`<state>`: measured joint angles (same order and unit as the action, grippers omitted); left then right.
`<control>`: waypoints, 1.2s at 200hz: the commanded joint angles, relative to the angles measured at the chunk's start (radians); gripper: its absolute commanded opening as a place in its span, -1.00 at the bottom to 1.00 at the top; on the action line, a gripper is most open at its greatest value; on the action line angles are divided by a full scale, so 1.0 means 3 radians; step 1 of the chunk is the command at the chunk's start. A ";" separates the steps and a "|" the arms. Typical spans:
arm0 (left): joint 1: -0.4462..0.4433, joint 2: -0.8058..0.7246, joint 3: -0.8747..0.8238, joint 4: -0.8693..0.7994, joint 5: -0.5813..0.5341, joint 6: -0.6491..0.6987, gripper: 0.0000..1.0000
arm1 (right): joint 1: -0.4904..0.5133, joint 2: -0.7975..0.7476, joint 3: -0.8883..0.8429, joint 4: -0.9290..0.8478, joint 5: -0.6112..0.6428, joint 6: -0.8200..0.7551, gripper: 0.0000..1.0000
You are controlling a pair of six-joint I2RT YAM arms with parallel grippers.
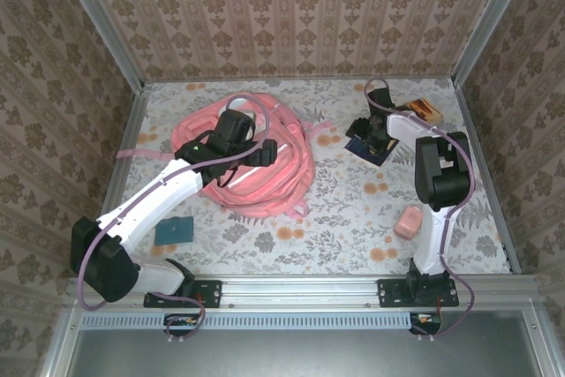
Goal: Pack the student bag
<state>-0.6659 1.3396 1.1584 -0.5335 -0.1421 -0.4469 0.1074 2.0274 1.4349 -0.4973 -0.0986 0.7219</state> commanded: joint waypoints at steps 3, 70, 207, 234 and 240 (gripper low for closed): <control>0.0021 -0.0033 0.0001 0.0060 0.0098 -0.0121 1.00 | 0.0026 -0.0003 -0.0130 -0.0151 -0.0148 -0.0048 0.60; -0.0004 0.0261 0.0197 0.0137 0.0537 -0.0125 1.00 | 0.0135 -0.0320 -0.0696 -0.0153 -0.0496 -0.0177 0.53; -0.0441 0.1262 0.0817 0.0215 0.1083 -0.0566 0.76 | 0.1000 -0.2260 -0.2178 -0.0292 -0.0457 -0.0091 0.52; -0.0509 0.1489 0.0871 0.0407 0.1343 -0.0829 0.58 | 0.0768 -0.2548 -0.2110 -0.0200 -0.0379 -0.0025 0.52; -0.0520 0.1548 0.0897 0.0408 0.1385 -0.0894 0.52 | 0.0701 -0.2570 -0.2104 -0.0203 -0.0356 -0.0023 0.51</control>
<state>-0.8047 1.7489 1.3834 -0.4515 0.1825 -0.6167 0.3779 1.3102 0.7792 -0.5564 -0.2398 0.6884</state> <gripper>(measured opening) 0.797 0.760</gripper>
